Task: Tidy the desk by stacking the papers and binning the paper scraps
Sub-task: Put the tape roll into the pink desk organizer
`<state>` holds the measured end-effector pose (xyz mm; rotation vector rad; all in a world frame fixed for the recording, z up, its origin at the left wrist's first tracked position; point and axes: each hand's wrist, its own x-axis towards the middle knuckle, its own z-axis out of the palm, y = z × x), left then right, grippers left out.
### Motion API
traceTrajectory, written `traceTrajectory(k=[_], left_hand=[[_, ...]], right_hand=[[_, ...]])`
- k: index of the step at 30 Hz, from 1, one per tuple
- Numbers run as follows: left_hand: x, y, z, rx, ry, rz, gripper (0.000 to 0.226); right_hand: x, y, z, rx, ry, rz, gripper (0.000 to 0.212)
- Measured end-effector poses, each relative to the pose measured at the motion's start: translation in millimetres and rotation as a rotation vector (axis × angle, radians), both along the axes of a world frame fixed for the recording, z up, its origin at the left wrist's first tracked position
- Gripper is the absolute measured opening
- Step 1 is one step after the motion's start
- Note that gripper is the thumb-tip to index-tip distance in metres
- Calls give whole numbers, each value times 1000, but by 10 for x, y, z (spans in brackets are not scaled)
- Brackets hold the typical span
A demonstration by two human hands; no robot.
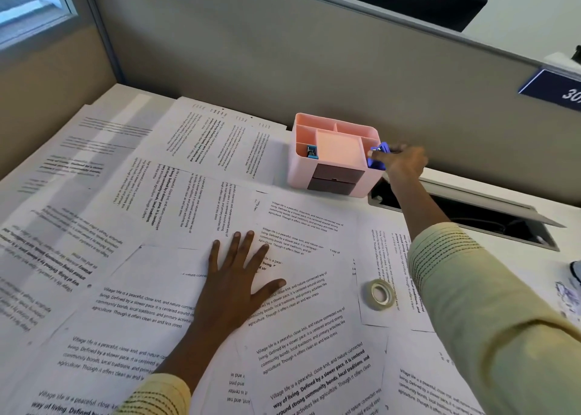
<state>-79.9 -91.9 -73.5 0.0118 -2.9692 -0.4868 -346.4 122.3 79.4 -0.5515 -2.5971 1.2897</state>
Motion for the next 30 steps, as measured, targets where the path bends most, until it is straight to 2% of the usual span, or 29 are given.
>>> traceTrajectory(k=[8,20,30], left_hand=[[3,0,7,-8,-4,1,79],[1,7,17,12,4,6,80],[-3,-2,4,5,-2,9,81]], right_hand=[[45,-21,-58,72,10,17,49],[23,-8,-125,37,56,-16,35],[29,56,-160,47,60,49,28]])
